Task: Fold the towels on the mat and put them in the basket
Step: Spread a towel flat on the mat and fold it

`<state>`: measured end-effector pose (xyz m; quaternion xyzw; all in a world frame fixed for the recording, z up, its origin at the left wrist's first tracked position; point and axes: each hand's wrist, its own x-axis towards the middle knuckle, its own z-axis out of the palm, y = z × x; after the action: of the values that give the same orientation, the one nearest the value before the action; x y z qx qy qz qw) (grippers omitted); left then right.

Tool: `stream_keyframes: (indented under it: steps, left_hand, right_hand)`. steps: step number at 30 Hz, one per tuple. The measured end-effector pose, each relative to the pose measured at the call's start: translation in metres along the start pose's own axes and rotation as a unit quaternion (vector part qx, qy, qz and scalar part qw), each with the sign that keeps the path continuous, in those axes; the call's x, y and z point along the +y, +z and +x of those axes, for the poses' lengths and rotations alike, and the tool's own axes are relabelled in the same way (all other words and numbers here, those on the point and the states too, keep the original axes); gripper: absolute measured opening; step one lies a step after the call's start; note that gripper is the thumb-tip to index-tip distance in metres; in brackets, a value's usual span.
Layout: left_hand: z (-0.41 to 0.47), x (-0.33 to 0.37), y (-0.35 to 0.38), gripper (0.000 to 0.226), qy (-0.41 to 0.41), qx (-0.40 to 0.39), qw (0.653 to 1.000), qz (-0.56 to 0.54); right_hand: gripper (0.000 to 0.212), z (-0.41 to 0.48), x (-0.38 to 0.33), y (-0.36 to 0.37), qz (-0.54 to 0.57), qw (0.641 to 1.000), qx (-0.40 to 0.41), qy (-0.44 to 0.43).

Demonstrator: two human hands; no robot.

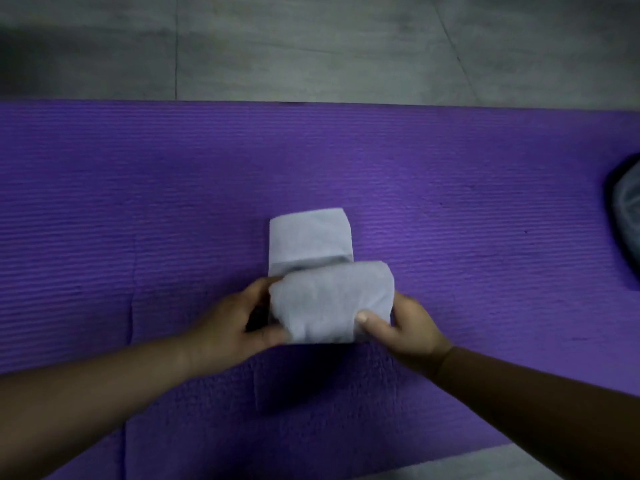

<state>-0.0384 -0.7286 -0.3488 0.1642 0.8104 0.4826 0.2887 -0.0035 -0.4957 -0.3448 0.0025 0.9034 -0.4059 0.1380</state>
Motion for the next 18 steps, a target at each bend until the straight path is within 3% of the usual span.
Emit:
stream_keyframes:
  steps: [2,3,6,8,12,14,18]
  left_hand:
    - [0.003,0.001,0.006,0.061,-0.036,0.046,0.992,-0.109]
    - [0.007,0.001,0.008,0.054,-0.048,0.079,0.986,-0.142]
    - [0.026,0.006,0.012,0.042,-0.123,0.192,0.943,-0.240]
    - [0.041,0.008,0.011,0.031,-0.180,0.250,0.919,-0.248]
    - [0.058,0.012,0.003,0.048,-0.206,0.304,0.917,-0.158]
    - [0.055,0.020,0.008,0.052,-0.204,0.283,0.923,-0.164]
    - [0.055,0.021,0.016,0.089,-0.241,0.240,0.922,-0.184]
  right_hand:
    - [0.092,0.005,-0.002,0.002,0.066,0.996,-0.014,0.051]
    - [0.088,0.011,-0.003,0.002,0.065,0.996,-0.005,0.069]
    - [0.049,0.042,-0.016,-0.003,0.052,0.991,0.008,0.125]
    - [0.043,0.064,-0.024,-0.004,0.010,0.988,0.015,0.154]
    - [0.051,0.092,-0.037,0.001,-0.070,0.980,0.042,0.184]
    - [0.051,0.097,-0.039,0.002,-0.088,0.977,0.050,0.189]
    - [0.046,0.100,-0.037,0.007,0.041,0.981,0.057,0.180]
